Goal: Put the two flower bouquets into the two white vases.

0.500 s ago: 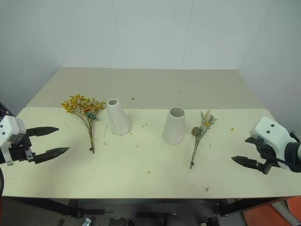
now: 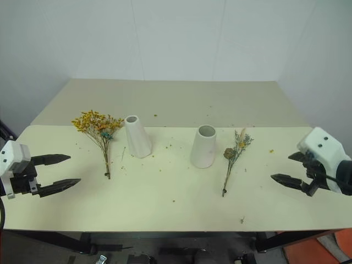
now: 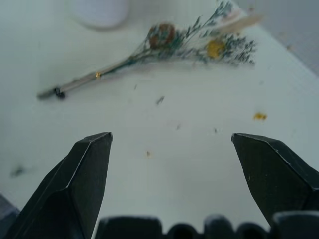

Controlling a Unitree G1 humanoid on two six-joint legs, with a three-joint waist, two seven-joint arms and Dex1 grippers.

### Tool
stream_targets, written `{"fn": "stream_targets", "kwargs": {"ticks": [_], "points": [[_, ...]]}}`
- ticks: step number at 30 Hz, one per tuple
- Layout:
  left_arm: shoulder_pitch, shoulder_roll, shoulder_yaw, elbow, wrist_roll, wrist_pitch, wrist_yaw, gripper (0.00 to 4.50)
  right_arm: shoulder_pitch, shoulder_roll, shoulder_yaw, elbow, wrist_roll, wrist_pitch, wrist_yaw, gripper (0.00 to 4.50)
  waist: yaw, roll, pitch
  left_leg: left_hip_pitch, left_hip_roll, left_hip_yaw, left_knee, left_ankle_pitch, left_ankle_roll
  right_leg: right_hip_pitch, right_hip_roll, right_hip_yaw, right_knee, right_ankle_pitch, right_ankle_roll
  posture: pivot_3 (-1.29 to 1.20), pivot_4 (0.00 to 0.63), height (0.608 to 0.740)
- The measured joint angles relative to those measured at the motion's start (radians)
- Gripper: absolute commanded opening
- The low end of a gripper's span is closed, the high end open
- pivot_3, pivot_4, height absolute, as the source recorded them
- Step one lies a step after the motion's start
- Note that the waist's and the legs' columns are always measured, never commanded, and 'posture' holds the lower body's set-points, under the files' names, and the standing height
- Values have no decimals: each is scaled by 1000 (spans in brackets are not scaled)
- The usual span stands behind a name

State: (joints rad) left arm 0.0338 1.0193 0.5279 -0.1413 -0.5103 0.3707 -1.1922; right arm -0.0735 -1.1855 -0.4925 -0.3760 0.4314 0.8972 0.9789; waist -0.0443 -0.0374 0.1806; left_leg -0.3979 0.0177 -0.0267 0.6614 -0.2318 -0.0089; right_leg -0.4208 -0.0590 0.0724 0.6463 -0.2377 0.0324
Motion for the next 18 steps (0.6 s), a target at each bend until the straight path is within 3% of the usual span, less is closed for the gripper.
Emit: {"fn": "stream_targets", "kwargs": {"ticks": [5, 11, 18], "points": [[-58, -4, -44, -8, -4, -5, 11, 4500, -201, 130, 144, -6, 24, 209, -191, 4466, 0, 0, 0, -1, 0, 0, 0, 0, 0, -1, 0, 0, 0, 0, 0, 0, 150, 740], [-240, -13, -139, -43, -67, -24, -56, 4500, -364, 354, 228, -2, 11, 451, -426, 4466, 6, 0, 0, -2, -1, -1, 0, 0, 0, -2, -1, 0, 1, 1, 0, 0, 150, 740], [-393, -118, -361, -42, -40, -58, -90, 4500, -385, 532, 250, 15, -29, 553, -597, 4466, 5, 0, -1, -3, -2, -2, 0, 0, 0, -2, 0, 0, 1, 1, 0, 0, 150, 740]]}}
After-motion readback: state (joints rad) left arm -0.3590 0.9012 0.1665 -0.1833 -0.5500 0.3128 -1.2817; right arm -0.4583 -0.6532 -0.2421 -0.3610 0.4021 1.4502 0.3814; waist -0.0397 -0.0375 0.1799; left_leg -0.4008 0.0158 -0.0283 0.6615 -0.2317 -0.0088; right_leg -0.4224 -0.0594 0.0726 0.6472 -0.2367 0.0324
